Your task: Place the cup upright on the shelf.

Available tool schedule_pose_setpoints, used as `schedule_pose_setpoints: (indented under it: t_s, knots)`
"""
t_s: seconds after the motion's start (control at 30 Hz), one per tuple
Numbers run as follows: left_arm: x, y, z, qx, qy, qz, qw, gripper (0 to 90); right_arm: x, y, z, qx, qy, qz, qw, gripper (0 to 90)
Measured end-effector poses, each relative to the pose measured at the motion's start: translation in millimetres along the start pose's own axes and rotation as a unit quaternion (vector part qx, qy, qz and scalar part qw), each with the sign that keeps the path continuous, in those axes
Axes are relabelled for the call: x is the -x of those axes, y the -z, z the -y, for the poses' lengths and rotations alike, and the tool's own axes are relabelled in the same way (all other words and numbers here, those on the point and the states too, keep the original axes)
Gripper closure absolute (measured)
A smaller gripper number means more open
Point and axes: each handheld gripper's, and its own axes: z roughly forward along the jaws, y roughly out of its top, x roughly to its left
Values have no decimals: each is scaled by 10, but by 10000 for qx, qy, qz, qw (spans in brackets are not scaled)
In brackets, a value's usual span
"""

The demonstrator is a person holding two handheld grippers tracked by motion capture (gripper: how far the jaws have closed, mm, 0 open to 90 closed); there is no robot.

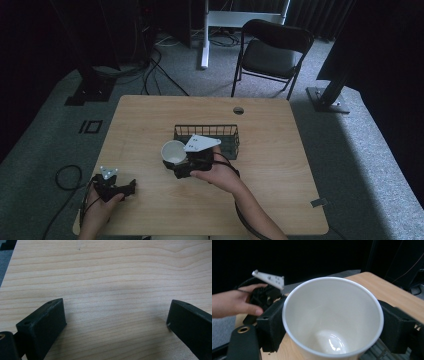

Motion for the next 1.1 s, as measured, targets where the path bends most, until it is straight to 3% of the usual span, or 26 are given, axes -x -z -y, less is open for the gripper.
schedule_pose_setpoints:
  t_s: [0.37, 0.57, 0.77, 1.0, 1.1]
  knots:
    - [0, 0, 0, -3, -1, 0, 10000, 24, 220, 134, -255, 302, -152, 603, 9976, 189]
    - [-1, 1, -1, -7, -2, 3, 10000, 24, 421, 224, -331, 422, -292, 1026, 9934, 189]
    - [0, 0, 0, 0, 1, 2, 10000, 24, 654, 322, -297, 549, -525, 1635, 9836, 189]
    - [0, -1, 0, 7, 3, -3, 10000, 24, 843, 337, -157, 270, -650, 2195, 9731, 189]
    - [0, -1, 0, 7, 2, -3, 10000, 24, 907, 327, -94, 154, -734, 2334, 9695, 190]
